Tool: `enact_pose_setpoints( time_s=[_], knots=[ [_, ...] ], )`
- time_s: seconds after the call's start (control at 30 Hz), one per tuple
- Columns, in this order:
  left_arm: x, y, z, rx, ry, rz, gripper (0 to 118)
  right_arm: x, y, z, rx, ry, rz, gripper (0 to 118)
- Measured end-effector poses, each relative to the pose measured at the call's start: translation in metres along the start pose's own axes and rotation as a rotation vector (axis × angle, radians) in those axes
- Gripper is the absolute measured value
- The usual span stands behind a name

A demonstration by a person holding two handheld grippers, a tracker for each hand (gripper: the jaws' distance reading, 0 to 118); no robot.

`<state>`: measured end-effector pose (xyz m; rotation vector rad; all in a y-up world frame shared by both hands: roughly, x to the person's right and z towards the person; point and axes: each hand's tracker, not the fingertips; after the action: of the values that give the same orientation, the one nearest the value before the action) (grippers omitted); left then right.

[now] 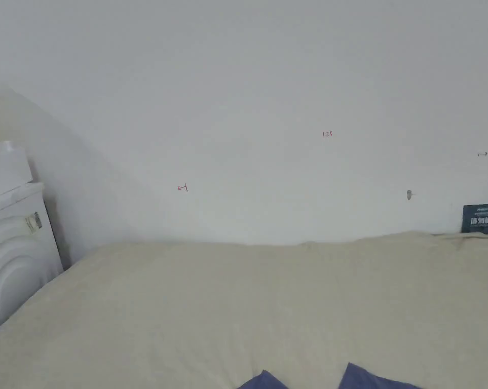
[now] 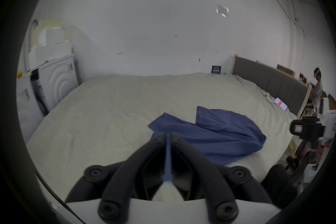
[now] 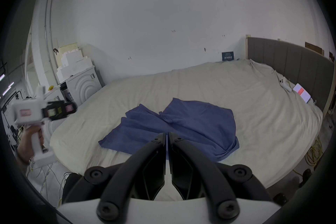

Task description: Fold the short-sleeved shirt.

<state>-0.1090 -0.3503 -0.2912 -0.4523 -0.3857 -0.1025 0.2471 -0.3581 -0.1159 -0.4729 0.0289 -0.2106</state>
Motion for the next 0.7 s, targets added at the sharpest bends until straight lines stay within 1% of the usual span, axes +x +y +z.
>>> enact_pose_setpoints(
  time_s=[0.03, 0.07, 0.1, 0.13, 0.17, 0.2, 0.3, 0.37, 0.4, 0.47, 0.5, 0.57, 0.63, 0.67, 0.7],
  knots=[
    [-0.002, 0.006, -0.026, -0.026, -0.016, -0.029, 31, 0.004, -0.002, -0.004, -0.009, -0.008, -0.005, 2],
    [-0.005, 0.012, -0.058, -0.081, -0.016, -0.062, 48, 0.009, -0.003, -0.009, -0.028, -0.017, -0.008, 2],
    [-0.007, 0.017, -0.090, -0.107, -0.040, -0.099, 69, 0.014, -0.004, -0.014, -0.043, -0.025, -0.012, 2],
    [-0.009, 0.021, -0.117, -0.147, -0.065, -0.124, 77, 0.018, -0.006, -0.019, -0.056, -0.036, -0.022, 2],
    [-0.010, 0.023, -0.146, -0.198, -0.083, -0.154, 79, 0.024, -0.008, -0.024, -0.075, -0.044, -0.037, 2],
    [-0.013, 0.026, -0.175, -0.235, -0.105, -0.138, 79, 0.030, -0.010, -0.029, -0.095, -0.049, -0.058, 2],
    [-0.016, 0.024, -0.251, -0.358, -0.150, -0.155, 79, 0.049, -0.019, -0.040, -0.141, -0.076, -0.146, 2],
    [-0.020, 0.019, -0.290, -0.417, -0.144, -0.154, 79, 0.060, -0.024, -0.043, -0.170, -0.096, -0.197, 2],
    [-0.022, 0.017, -0.309, -0.461, -0.124, -0.143, 79, 0.066, -0.027, -0.044, -0.175, -0.115, -0.208, 2],
    [-0.025, 0.015, -0.334, -0.473, -0.059, -0.122, 79, 0.075, -0.032, -0.046, -0.205, -0.143, -0.215, 2],
    [-0.028, 0.014, -0.346, -0.500, -0.077, -0.091, 78, 0.079, -0.036, -0.047, -0.217, -0.168, -0.213, 2],
    [-0.029, 0.012, -0.361, -0.515, -0.097, -0.062, 78, 0.087, -0.040, -0.049, -0.236, -0.181, -0.214, 2],
    [-0.028, 0.003, -0.373, -0.602, -0.081, -0.082, 75, 0.092, -0.043, -0.051, -0.256, -0.201, -0.224, 2],
    [-0.026, -0.001, -0.375, -0.612, -0.071, -0.093, 74, 0.094, -0.045, -0.052, -0.257, -0.207, -0.232, 2],
    [-0.022, 0.001, -0.370, -0.577, -0.080, -0.084, 70, 0.097, -0.046, -0.052, -0.259, -0.208, -0.237, 2]
  ],
)
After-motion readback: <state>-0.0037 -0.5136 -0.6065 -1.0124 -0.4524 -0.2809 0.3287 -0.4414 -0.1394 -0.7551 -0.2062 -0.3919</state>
